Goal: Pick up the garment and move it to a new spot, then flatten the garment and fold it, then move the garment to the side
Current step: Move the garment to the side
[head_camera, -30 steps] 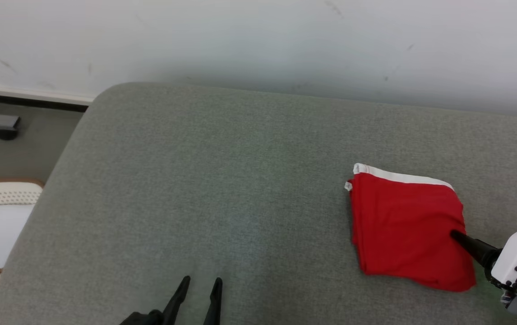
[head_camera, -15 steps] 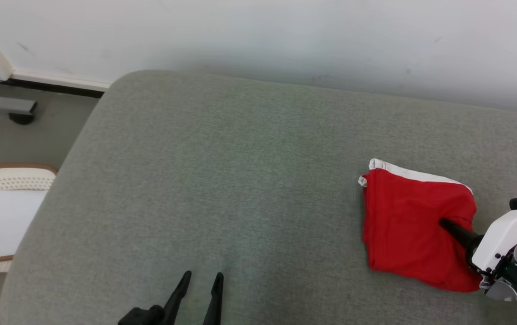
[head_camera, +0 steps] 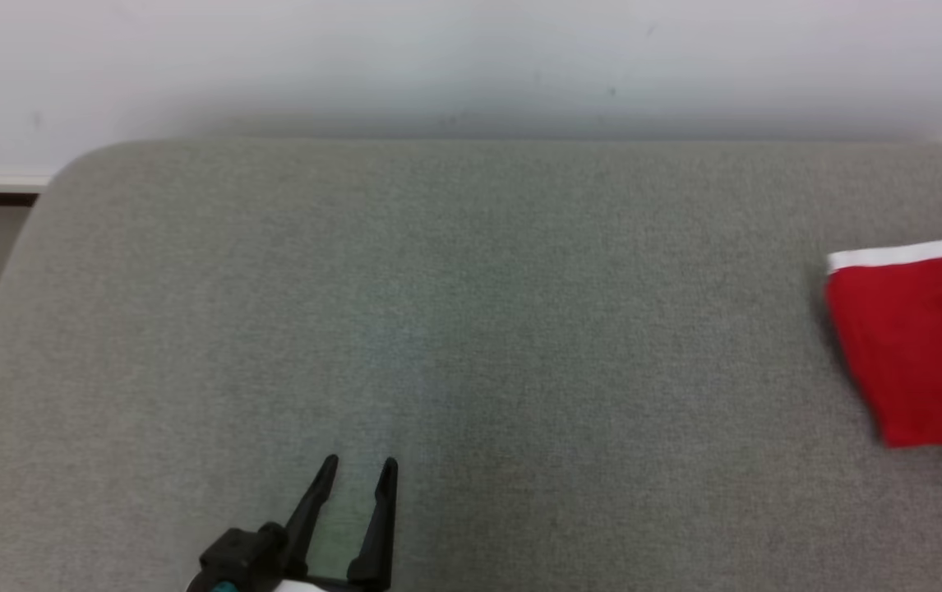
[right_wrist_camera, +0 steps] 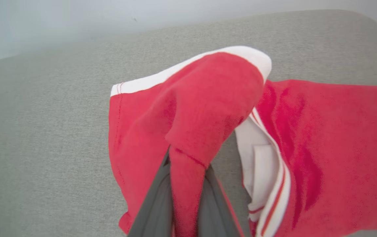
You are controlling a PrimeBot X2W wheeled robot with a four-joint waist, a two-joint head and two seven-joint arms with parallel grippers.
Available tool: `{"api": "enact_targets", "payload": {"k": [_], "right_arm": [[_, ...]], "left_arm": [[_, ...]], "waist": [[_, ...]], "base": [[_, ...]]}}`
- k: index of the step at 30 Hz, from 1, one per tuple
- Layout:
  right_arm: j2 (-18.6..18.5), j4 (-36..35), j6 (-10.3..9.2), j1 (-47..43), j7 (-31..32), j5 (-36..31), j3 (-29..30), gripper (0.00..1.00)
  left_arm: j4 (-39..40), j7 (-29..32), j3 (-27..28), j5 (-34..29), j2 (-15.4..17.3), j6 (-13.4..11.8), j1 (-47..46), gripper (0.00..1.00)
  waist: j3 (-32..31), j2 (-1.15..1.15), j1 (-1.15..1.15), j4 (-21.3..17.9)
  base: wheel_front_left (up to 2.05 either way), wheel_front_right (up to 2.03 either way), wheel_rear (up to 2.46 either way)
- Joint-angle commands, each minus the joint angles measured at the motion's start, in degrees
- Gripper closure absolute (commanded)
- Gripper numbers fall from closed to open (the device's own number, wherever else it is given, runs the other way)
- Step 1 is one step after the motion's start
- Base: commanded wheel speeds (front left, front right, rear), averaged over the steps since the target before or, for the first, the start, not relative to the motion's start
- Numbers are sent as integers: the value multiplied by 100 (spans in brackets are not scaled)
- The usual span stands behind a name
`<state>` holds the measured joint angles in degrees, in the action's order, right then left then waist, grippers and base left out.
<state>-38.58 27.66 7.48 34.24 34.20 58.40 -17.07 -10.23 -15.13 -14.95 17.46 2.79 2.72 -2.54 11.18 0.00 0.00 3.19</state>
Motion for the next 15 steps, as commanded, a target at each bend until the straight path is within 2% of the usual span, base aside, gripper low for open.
{"api": "enact_targets", "payload": {"k": [1, 5, 12, 13, 14, 15], "right_arm": [[-155, -58, -1, 149, 96, -108, 78, 100], [-680, -37, -1, 326, 454, -480, 345, 100], [-926, 265, -1, 464, 679, -1457, 661, 100], [-936, 329, -2, 460, 642, -1685, 718, 76], [-911, 385, -2, 445, 591, -1907, 775, 45], [-874, 493, -2, 432, 526, -2116, 875, 0]], "left_arm": [[16, 3, 47, -88, 25, 21, -94, 0], [1, 3, 82, -154, 24, 70, -225, 0], [-71, 3, 129, -222, 24, 131, -394, 0], [-83, 3, 132, -231, 24, 138, -424, 0], [-102, 3, 137, -242, 25, 147, -447, 0], [-120, 3, 137, -248, 24, 151, -454, 0]], "waist": [[226, 0, 0, -168], [504, 0, 0, -242], [816, 0, 0, -242], [844, 0, 0, -237], [863, 0, 0, -231], [878, 0, 0, -227]], "base": [[0, 0, 0], [0, 0, 0], [0, 0, 0], [0, 0, 0], [0, 0, 0], [0, 0, 0]]}}
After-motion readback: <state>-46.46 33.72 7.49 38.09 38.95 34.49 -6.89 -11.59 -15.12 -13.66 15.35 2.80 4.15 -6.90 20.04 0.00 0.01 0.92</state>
